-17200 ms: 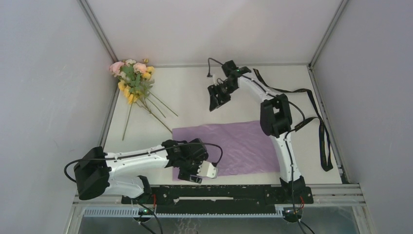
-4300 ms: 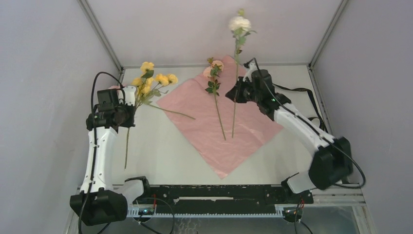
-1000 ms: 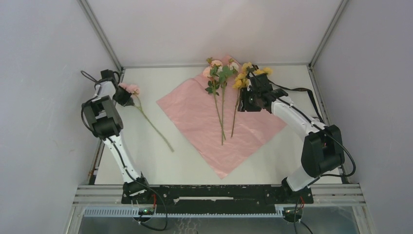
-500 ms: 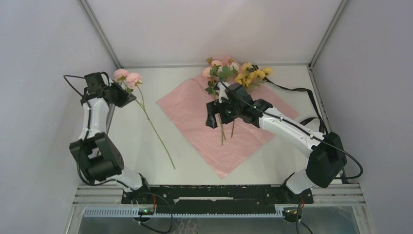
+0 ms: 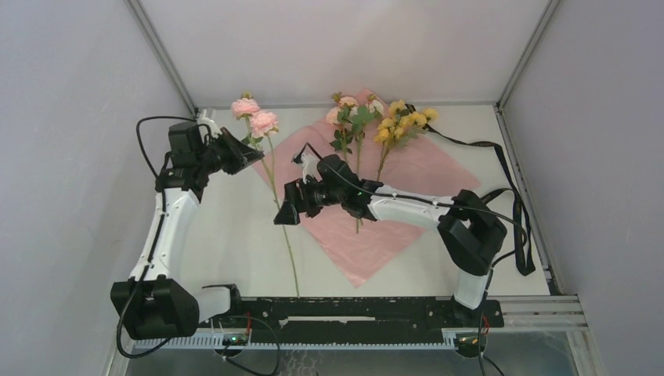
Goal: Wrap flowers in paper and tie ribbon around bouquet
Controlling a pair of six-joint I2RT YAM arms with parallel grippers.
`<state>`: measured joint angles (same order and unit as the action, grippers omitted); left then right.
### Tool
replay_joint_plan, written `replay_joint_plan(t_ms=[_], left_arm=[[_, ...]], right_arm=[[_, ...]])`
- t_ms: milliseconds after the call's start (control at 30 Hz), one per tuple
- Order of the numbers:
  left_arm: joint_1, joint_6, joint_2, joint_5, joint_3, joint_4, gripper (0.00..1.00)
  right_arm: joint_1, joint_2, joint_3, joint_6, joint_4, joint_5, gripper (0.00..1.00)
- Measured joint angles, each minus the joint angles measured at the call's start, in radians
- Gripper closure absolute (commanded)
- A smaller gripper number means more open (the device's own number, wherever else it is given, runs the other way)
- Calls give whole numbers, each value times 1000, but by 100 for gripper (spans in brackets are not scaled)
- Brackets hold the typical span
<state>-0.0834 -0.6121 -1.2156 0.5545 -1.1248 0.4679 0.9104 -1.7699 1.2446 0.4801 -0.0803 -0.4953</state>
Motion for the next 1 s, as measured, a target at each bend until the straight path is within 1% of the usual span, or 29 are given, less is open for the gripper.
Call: replay_joint_plan(t_ms=[33,67,100,133,167,233,267,300,400,433,500,533,600,700,733,767,800,867,900,933,1000], left_arm=[[21,-9,13,-1,8,-11,100],[38,-14,22,-1,16,-23,100],[60,-20,32,-3,27,-39,100],[87,-29,41,-5,41,-54,100],[105,-37,46,-5,51,-63,100],[140,-51,48,-1,66,-77,100],[149,-55,46,-1,68,-80,100],[156,-60,43,0,68,-84,95],[162,-53,37,-13,68,-85,42],[162,-41,37,-30,67,-81,29],[162,-7,37,-74,63,-73,20],[161,8,33,-107,58,-61,16],[157,40,18,-151,47,-49,12],[140,79,-25,-206,35,-39,9],[131,91,-45,-220,34,-36,9],[122,100,-71,-234,29,-27,9],[114,108,-97,-243,23,-16,9],[99,121,-159,-262,9,4,10],[94,125,-188,-266,8,10,10],[90,126,-210,-268,8,16,10],[87,124,-247,-267,14,20,9]], right_arm=[[0,-22,0,17,-13,-5,5],[1,-40,0,34,-22,-9,10],[1,-53,0,46,-28,-10,18],[1,-63,0,59,-33,-11,32],[2,-66,0,63,-35,-11,49],[2,-67,0,71,-36,-8,88],[0,-67,3,71,-32,-5,100],[-4,-67,5,81,-26,4,100],[-10,-56,5,69,3,30,100],[-17,-47,5,66,29,52,100],[-47,-24,5,59,90,94,100],[-70,-13,5,55,119,112,100],[-138,14,4,43,174,153,100],[-274,37,11,0,229,226,100],[-314,31,28,-18,257,240,97],[-352,13,61,-42,297,258,91],[-388,-15,111,-66,341,271,83],[-449,-105,257,-124,425,304,59],[-468,-161,345,-159,473,319,49],[-478,-212,419,-182,512,335,45],[-484,-316,578,-229,618,370,41]])
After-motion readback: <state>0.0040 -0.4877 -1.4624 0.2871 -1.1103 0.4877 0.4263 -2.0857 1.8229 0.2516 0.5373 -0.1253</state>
